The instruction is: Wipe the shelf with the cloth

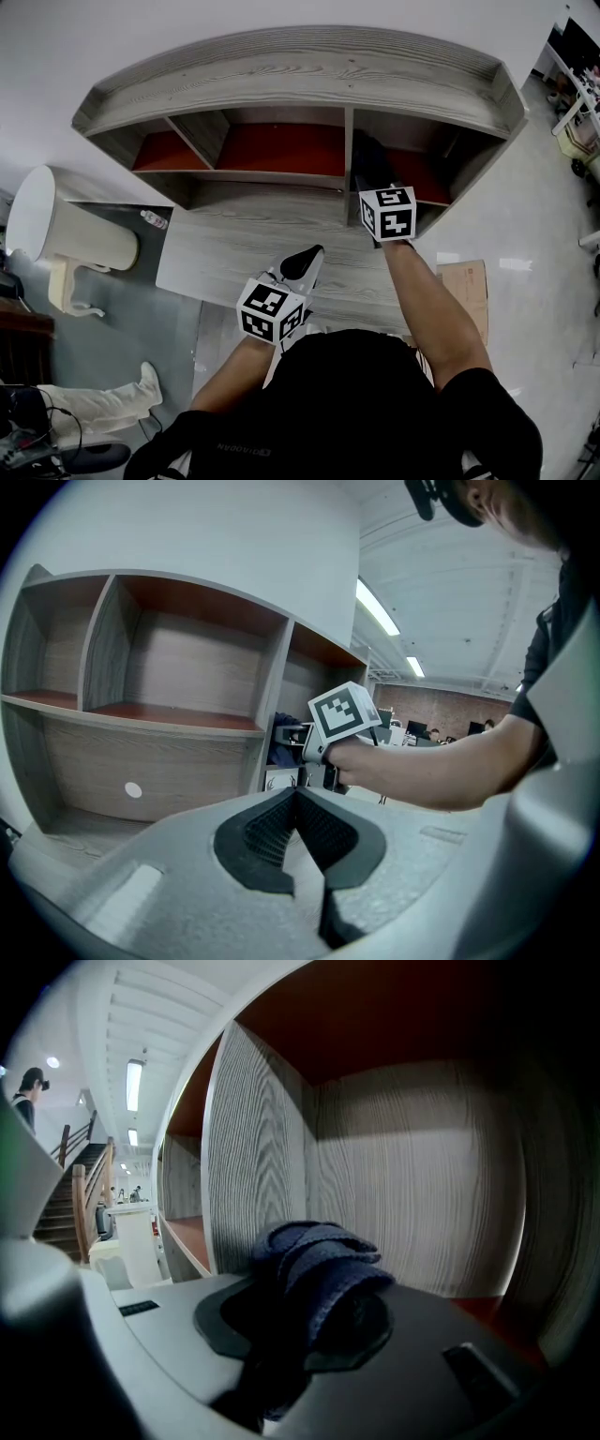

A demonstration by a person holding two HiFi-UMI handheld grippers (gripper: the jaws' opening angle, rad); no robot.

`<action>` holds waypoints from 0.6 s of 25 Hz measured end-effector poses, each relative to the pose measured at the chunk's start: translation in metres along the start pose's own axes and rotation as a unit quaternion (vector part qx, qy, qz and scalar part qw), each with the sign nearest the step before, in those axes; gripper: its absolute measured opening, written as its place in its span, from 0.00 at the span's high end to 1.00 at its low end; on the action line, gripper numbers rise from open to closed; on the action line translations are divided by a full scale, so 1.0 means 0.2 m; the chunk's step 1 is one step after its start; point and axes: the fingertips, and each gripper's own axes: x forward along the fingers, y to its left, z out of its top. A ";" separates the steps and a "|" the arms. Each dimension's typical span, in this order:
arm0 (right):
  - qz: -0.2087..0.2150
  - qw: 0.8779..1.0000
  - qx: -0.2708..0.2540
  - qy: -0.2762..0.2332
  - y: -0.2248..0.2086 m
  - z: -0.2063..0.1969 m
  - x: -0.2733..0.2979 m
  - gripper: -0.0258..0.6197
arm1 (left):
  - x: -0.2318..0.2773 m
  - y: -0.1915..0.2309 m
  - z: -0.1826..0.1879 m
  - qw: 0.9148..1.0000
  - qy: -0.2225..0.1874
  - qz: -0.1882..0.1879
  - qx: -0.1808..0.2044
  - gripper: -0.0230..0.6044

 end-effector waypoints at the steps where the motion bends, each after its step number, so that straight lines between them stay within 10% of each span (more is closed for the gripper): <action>1: 0.000 1.000 0.000 0.001 0.00 0.00 0.00 0.81 | 0.00 0.00 0.00 1.000 0.000 0.000 0.000 0.95; 15: -0.048 0.999 0.019 0.007 -0.24 -0.03 -0.11 0.81 | 0.03 -0.06 0.01 1.000 -0.001 -0.016 0.009 0.95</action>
